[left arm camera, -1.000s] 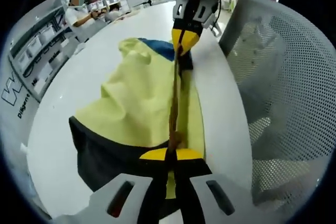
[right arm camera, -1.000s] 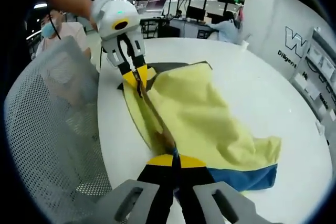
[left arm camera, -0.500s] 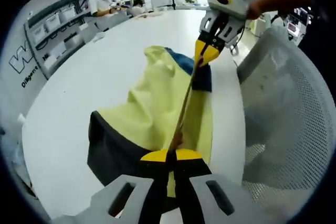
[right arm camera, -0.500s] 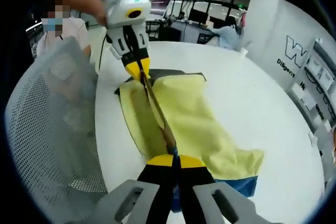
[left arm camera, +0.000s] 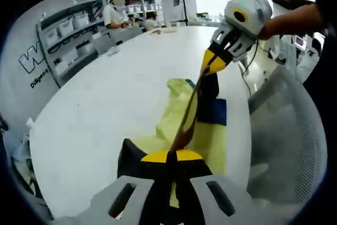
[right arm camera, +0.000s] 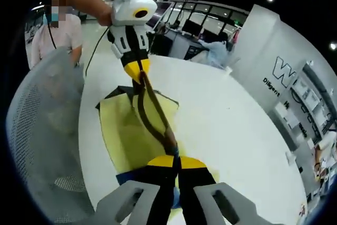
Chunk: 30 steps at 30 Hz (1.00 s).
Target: Fold the garment on the visible template until the final outline fits inside the template.
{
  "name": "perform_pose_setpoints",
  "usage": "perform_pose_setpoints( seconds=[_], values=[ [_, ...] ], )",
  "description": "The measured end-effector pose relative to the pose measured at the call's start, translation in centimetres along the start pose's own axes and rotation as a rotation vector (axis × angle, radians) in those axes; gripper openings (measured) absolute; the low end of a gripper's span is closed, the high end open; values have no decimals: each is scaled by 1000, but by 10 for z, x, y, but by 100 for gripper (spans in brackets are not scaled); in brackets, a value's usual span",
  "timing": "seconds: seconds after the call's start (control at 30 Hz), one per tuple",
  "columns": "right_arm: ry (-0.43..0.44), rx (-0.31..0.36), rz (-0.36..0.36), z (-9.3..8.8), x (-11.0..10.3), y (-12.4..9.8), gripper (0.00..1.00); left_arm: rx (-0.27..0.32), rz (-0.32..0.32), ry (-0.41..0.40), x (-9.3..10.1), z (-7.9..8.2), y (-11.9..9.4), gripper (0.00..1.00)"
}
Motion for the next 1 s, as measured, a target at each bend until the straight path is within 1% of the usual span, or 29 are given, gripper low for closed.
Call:
perform_pose_setpoints(
  seconds=[0.17, 0.37, 0.47, 0.67, 0.8, 1.0],
  values=[
    [-14, -2, -22, 6, 13, -3, 0, 22, 32, 10, -13, 16, -11, 6],
    [-36, 11, -54, 19, 29, -12, 0, 26, 60, 41, -26, 28, -21, 6],
    [-52, 23, -72, 25, 38, -19, 0, 50, 71, 23, -33, 35, -27, 6],
    [-45, 37, -103, 36, 59, -30, 0, 83, 70, -5, -42, 49, -37, 6],
    [-17, 42, -126, 42, 74, -34, 0, 107, 90, 7, -49, 62, -46, 6],
    [-18, 41, -147, 52, 87, -35, 0, 116, 121, 24, -62, 74, -55, 6]
  ],
)
Point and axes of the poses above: the point that each gripper's makers call its tool centre point, and the gripper's own axes: y roughly forward along the fingers, x roughly to its right, z roughly out of its top, the point moved 4 cm from there along -y, roughly backward along the fingers, and after that the axes turned 15 degrees about -x, right-handed, at the moved point
